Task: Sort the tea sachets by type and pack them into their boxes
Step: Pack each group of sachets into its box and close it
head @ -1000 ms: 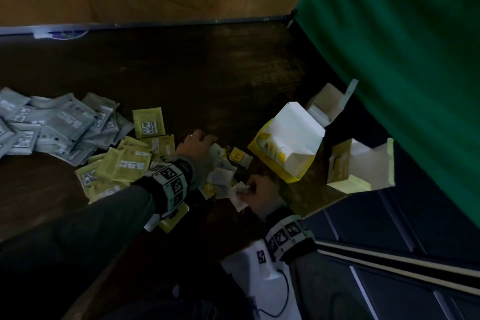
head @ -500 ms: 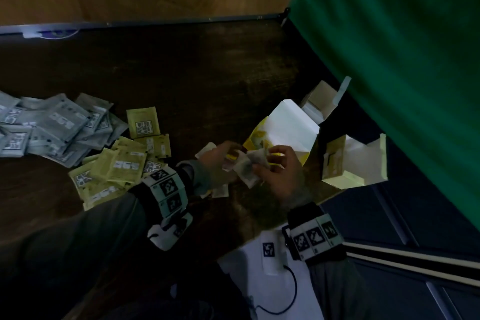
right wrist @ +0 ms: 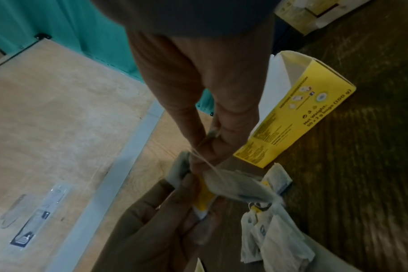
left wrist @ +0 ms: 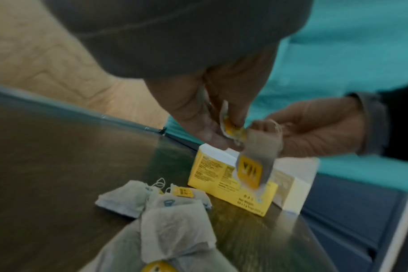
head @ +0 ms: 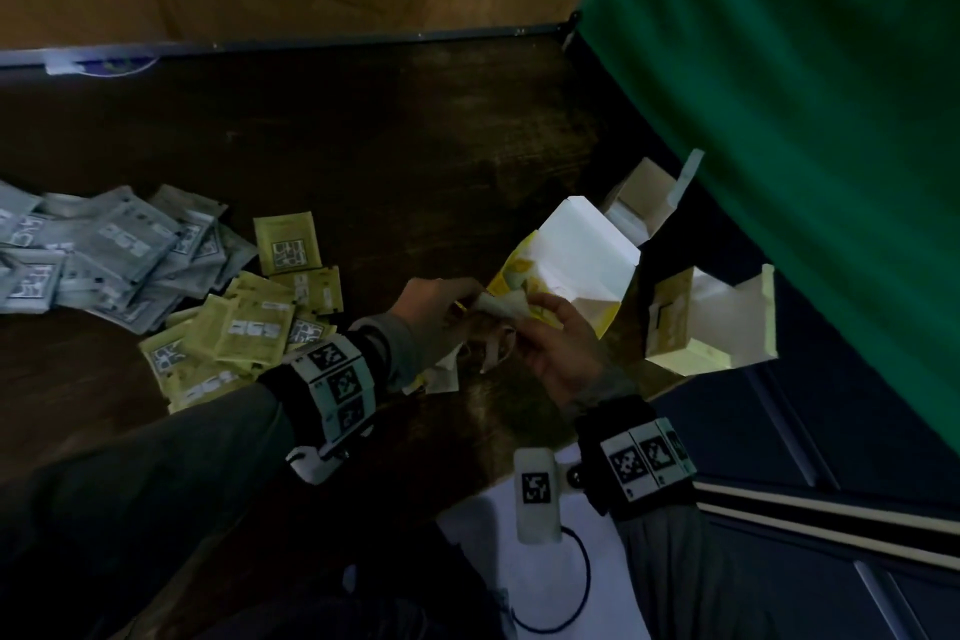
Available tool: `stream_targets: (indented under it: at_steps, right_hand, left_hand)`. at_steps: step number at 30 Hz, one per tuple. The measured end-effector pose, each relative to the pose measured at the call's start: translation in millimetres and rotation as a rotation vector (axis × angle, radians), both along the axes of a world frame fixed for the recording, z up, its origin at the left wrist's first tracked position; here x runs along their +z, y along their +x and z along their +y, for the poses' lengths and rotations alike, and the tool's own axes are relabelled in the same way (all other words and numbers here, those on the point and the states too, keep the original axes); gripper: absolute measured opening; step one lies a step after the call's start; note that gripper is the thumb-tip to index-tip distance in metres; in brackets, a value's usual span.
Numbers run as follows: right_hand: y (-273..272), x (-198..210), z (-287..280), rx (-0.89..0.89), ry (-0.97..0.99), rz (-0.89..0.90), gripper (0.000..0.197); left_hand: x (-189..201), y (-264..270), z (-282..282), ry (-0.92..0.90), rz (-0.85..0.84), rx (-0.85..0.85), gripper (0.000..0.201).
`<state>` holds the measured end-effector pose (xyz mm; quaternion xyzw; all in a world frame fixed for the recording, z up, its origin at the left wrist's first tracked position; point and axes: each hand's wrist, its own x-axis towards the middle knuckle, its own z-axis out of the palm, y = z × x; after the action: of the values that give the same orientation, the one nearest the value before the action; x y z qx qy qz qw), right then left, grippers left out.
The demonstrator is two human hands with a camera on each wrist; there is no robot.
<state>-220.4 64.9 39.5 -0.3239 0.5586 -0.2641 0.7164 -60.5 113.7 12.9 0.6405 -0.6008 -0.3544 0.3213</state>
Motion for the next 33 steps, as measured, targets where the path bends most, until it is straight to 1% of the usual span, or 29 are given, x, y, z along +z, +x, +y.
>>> stream_targets:
  at_steps: [2,3,4,7,9,10,12,14,16,18,20,21,24,26,28,31,33]
  right_hand:
    - [-3.8,-2.7,-2.2,-0.002,-0.015,0.004,0.039]
    - [-5.6,-3.5,-3.5,-0.01,-0.024,0.014,0.043]
    - [-6.8,-3.9,-4.9,-0.01,-0.035,0.036,0.043]
    - [-9.7,-3.5,-8.0,0.053,-0.066,0.113,0.023]
    - [-11.9,-4.5,-6.8,0.103,-0.062,0.157,0.017]
    - [-13.6,-6.2,-6.4,0.139,-0.08,0.19,0.019]
    - [-16.4,-9.3,-4.7,0.23,-0.152,0.254,0.028]
    - [-16.5,-9.4,-3.3,0.279,-0.201,0.267,0.033]
    - [-14.8,-6.6,-3.6,0.298,-0.245,0.269,0.036]
    - [-13.8,-2.0,-4.8,0.32,-0.311,0.275,0.032]
    - [-13.7,1.3,-6.2,0.334,-0.369,0.278,0.026]
    - [-14.1,1.6,-7.3,0.351,-0.41,0.311,0.022]
    - [-15.4,-1.9,-12.1,0.421,-0.572,0.495,0.015]
    - [-13.8,-1.7,-14.0,0.42,-0.604,0.483,0.014]
    - [-11.0,0.5,-14.6,0.362,-0.579,0.39,0.013]
    - [-6.9,-1.7,-15.8,0.254,-0.55,0.357,0.014]
    - [-4.6,-6.7,-16.4,0.19,-0.525,0.347,0.011]
  left_hand:
    - [-2.4,2.6,-0.5,0.072,0.089,0.052,0.027]
    - [-2.3,4.1,-0.8,0.094,0.136,0.076,0.027]
    - [-1.2,5.7,-1.3,0.109,0.167,0.104,0.027]
    - [-1.0,11.4,-4.4,0.177,0.194,0.159,0.029]
    - [-1.4,14.9,-6.0,0.227,0.203,0.155,0.034]
    - [-1.2,16.4,-6.8,0.238,0.208,0.156,0.035]
    - [-0.5,18.8,-8.0,0.245,0.194,0.164,0.033]
    - [-0.5,20.5,-8.9,0.269,0.203,0.171,0.025]
    - [-1.4,21.7,-9.2,0.29,0.259,0.2,0.015]
    - [-0.5,21.2,-9.7,0.303,0.283,0.226,0.01]
    - [2.0,19.9,-10.7,0.314,0.282,0.241,0.01]
    - [2.7,19.7,-11.8,0.312,0.272,0.246,0.013]
    - [6.5,20.5,-14.8,0.277,0.208,0.236,0.022]
    - [9.6,20.0,-15.8,0.267,0.171,0.207,0.029]
    - [11.3,17.9,-16.4,0.26,0.179,0.186,0.033]
    - [13.6,14.1,-16.5,0.281,0.211,0.162,0.031]
    - [12.6,12.3,-17.1,0.291,0.253,0.168,0.026]
